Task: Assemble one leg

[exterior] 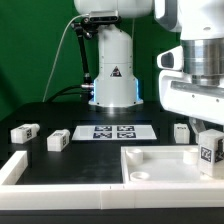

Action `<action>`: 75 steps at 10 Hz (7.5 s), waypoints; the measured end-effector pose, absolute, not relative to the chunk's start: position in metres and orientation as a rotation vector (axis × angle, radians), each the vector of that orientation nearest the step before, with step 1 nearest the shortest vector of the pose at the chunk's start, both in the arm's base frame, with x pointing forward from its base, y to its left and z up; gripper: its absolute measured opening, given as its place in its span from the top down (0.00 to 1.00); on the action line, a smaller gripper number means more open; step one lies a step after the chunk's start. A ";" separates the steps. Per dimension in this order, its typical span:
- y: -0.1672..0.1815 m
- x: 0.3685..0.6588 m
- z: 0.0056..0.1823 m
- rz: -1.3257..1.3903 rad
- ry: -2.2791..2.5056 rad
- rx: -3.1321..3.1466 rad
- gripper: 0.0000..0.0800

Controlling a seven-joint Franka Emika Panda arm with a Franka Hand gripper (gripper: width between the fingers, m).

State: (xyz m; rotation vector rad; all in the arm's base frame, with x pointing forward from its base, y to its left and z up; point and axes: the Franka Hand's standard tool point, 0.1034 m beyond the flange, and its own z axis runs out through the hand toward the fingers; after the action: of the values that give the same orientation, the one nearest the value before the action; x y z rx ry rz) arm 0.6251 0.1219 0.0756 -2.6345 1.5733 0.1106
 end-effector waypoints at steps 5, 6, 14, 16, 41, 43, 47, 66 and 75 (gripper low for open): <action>0.126 0.625 0.076 0.129 1.579 -2.611 0.30; 0.127 0.625 0.077 0.121 1.434 -2.691 0.22; 0.123 0.631 0.075 0.019 0.017 -3.046 0.19; 0.118 0.631 0.073 -0.001 -0.166 -3.041 0.19; 0.109 0.628 0.070 0.114 1.867 -2.400 0.28; 0.111 0.628 0.072 0.124 1.683 -2.531 0.21; 0.115 0.627 0.071 0.094 1.157 -2.800 0.19; 0.110 0.629 0.070 0.054 0.685 -2.924 0.64; 0.115 0.623 0.067 0.132 2.101 -2.116 0.64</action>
Offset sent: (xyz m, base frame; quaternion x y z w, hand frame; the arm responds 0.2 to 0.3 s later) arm 0.0000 0.0000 0.0000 0.0000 0.0000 0.0000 1.0000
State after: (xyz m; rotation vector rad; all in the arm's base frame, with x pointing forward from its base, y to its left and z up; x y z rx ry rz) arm 0.6234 0.1149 0.0671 -2.1164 2.1005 0.1318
